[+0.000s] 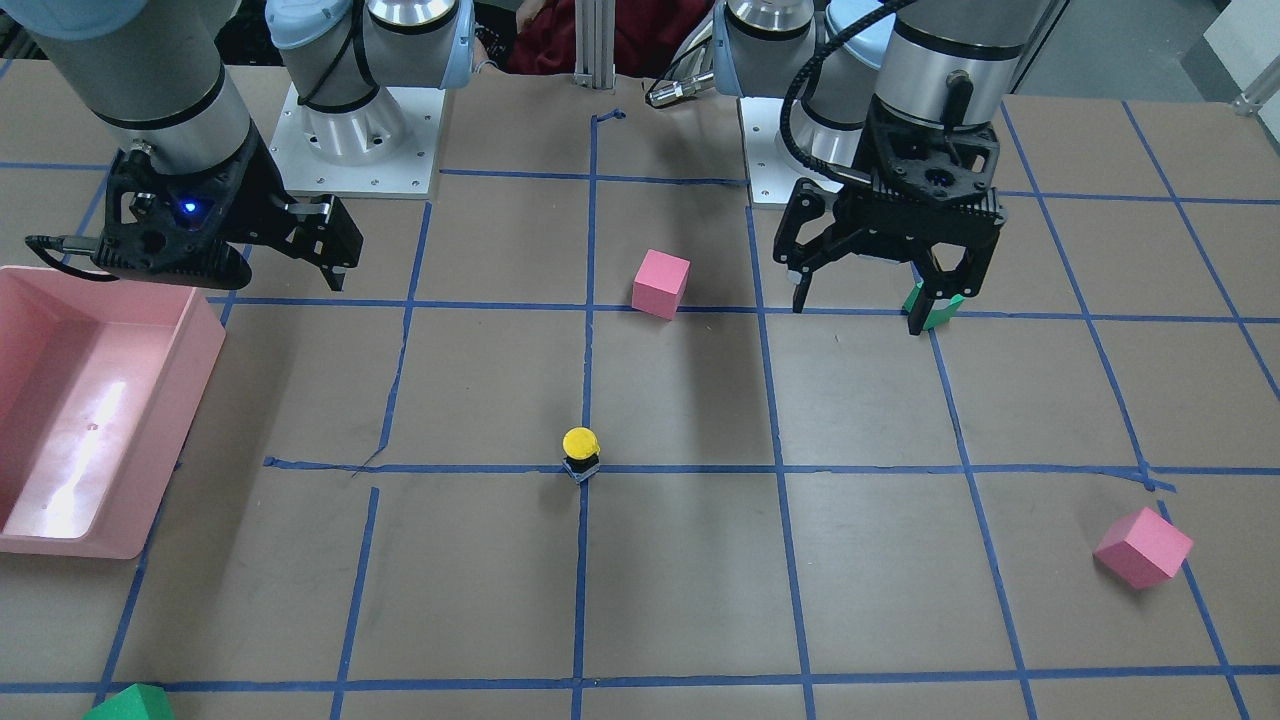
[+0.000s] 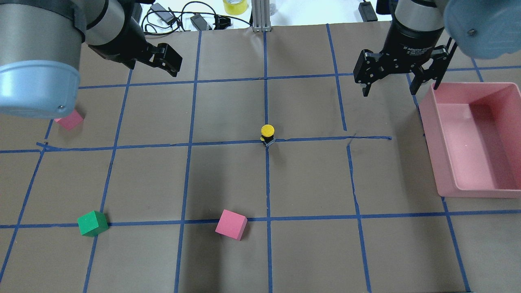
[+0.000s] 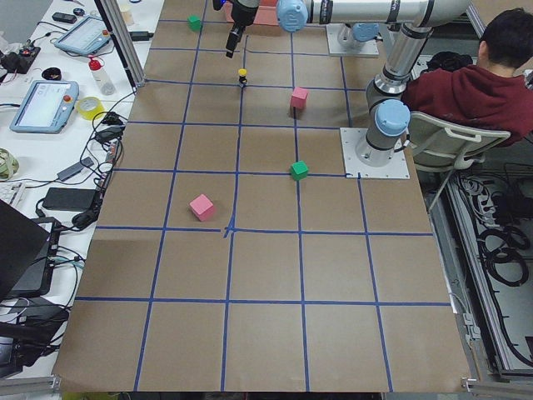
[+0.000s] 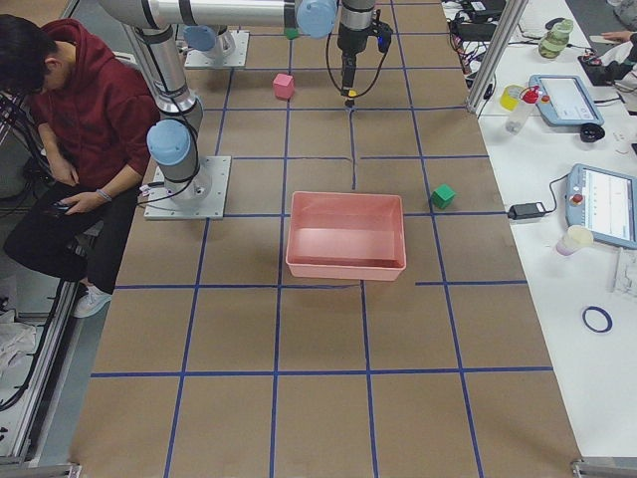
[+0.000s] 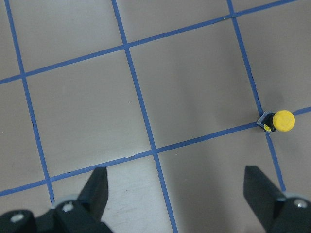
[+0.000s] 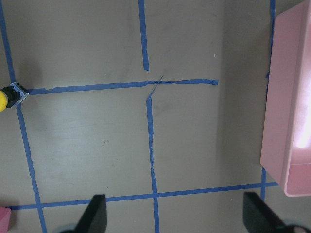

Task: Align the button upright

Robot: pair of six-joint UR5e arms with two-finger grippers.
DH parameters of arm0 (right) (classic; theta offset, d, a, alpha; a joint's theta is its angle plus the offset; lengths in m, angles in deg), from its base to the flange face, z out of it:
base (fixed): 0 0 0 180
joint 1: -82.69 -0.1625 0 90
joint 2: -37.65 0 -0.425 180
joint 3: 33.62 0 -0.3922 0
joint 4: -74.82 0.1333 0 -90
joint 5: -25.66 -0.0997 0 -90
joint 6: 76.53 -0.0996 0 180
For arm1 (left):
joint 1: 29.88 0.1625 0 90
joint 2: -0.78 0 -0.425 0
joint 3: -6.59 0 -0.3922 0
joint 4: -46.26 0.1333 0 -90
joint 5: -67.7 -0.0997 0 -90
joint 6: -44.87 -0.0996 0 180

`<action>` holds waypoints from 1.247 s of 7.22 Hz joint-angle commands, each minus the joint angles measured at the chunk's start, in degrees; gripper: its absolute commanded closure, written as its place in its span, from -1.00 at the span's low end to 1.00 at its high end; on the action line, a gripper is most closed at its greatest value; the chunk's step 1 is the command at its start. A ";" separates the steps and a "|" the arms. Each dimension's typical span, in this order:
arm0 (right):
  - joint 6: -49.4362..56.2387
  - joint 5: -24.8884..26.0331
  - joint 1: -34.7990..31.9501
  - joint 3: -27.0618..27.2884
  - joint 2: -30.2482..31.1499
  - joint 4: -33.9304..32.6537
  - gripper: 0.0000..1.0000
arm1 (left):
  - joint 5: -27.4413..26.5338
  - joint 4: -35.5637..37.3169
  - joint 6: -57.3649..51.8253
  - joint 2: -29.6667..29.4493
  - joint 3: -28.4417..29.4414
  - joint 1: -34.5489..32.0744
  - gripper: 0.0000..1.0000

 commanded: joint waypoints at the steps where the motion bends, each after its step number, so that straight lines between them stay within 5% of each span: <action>1: -0.90 -0.22 0.06 -0.05 0.06 2.58 -1.00 | -1.22 -13.90 -0.33 0.07 5.37 0.53 -1.00; 3: -0.28 -0.22 0.15 -0.05 -0.12 2.68 -1.00 | -0.17 -20.14 12.78 0.24 6.81 0.27 -1.00; 9: -0.11 -0.40 -0.47 -0.32 0.06 2.24 -1.00 | -0.17 -20.05 8.81 1.91 3.65 0.00 -1.00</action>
